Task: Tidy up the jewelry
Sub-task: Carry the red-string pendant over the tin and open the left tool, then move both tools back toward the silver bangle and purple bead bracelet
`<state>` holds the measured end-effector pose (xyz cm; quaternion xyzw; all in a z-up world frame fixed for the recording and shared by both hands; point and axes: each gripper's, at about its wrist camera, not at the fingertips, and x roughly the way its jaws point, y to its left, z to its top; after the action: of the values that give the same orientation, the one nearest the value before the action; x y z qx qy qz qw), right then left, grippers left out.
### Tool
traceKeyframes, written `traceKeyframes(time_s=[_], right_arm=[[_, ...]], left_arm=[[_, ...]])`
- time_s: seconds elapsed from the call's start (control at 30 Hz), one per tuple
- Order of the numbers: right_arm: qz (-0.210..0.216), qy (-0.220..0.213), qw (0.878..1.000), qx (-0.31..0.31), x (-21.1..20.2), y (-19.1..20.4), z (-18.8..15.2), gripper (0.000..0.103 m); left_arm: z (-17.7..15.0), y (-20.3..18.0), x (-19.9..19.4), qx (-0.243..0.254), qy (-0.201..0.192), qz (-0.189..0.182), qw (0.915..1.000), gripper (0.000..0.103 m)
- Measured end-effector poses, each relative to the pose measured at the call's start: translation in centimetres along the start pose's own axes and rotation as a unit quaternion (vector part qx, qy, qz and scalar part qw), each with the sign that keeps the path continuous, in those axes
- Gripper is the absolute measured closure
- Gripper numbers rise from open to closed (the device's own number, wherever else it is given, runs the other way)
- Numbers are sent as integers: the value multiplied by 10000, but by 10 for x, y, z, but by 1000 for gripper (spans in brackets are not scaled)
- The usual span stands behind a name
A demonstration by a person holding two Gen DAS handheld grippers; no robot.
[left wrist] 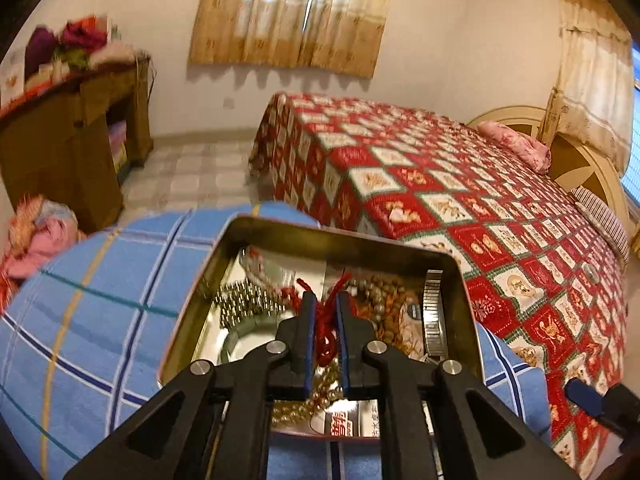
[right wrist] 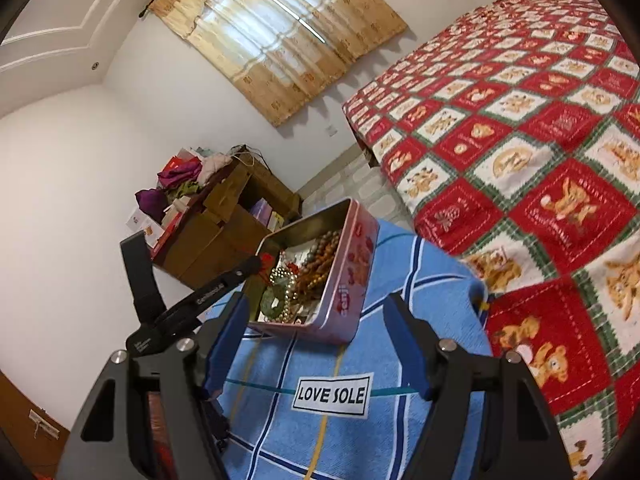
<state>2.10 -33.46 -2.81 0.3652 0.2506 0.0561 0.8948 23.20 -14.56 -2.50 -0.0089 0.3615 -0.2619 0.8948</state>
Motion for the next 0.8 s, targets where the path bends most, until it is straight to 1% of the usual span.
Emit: traceKeyframes(time_s=[0.07,0.1,0.13,0.17,0.2,0.23,0.3,0.37,0.43,0.5,0.57,0.8], right_arm=[[29,13,10000,31,1,0,-1,30],[32,17,10000,32,2,1,-2,30],[33,18,10000,32,2,2,-2,30],[46,16,10000,35,1,3,-3,30],[41,14,10000,39,1,4,-3,30],[23,11,10000,48,0,6,-4,30],[-7,11,10000,68,-2,8,-5,30],[-61,19,9999,85,-4,11,-8,30],[-99,19,9999,123,-7,14,-12,30],[-112,40,9998,149,-11,19,-18,30],[-151,45,9998,107,-16,25,-23,30],[-287,101,9995,-32,-32,43,-40,30]], left_arm=[[0,3,-3,-47,22,12,10000,86],[0,4,-5,-52,28,80,10000,70],[1,5,-9,-53,22,165,9998,48],[2,6,-14,-60,-47,228,9997,40],[2,7,-20,-64,-148,251,9996,35],[1,7,-27,-55,-227,272,9994,35],[-1,6,-40,-4,-293,450,9986,34],[-9,1,-49,105,-279,755,9967,34],[-16,-3,-54,250,-250,890,9954,34],[-28,-9,-61,430,-203,1128,9925,34],[-37,-14,-66,561,-176,1290,9899,34],[-56,-28,-87,715,-148,1324,9885,34]])
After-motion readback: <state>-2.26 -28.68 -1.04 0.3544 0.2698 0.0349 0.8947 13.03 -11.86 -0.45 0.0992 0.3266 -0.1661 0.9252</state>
